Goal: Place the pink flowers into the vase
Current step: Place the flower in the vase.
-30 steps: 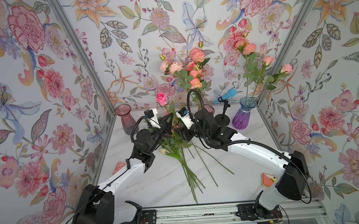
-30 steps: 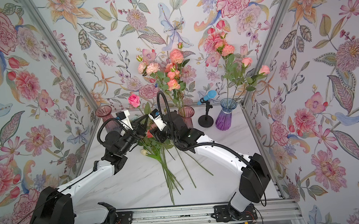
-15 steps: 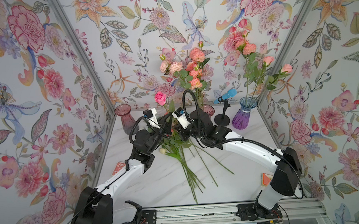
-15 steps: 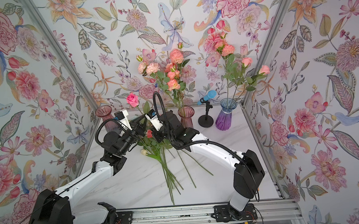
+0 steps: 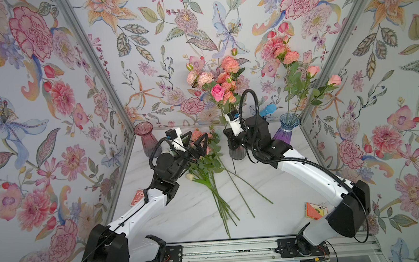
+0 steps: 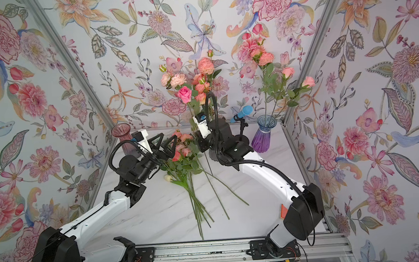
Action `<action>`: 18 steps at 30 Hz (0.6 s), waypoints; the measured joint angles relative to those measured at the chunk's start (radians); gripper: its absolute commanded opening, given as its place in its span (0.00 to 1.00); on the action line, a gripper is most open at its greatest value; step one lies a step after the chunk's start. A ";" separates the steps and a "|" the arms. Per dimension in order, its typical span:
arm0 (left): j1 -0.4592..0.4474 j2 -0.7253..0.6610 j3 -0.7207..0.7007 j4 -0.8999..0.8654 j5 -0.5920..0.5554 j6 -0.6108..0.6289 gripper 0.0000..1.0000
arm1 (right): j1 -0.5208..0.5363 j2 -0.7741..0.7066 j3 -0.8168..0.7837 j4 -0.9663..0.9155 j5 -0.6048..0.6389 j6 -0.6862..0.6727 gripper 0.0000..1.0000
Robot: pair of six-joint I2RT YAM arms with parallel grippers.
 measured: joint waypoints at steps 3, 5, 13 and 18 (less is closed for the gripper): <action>0.000 -0.006 0.000 -0.010 -0.003 0.003 1.00 | -0.100 -0.081 0.007 -0.005 0.023 -0.023 0.04; 0.000 -0.006 0.000 -0.017 -0.003 0.006 1.00 | -0.171 -0.124 0.027 -0.009 0.031 -0.032 0.04; 0.000 -0.006 0.000 -0.020 -0.002 0.006 1.00 | -0.486 -0.205 0.119 0.113 0.080 -0.036 0.04; 0.000 0.004 0.000 -0.015 0.001 0.006 1.00 | -0.609 -0.188 0.121 0.267 0.082 -0.004 0.04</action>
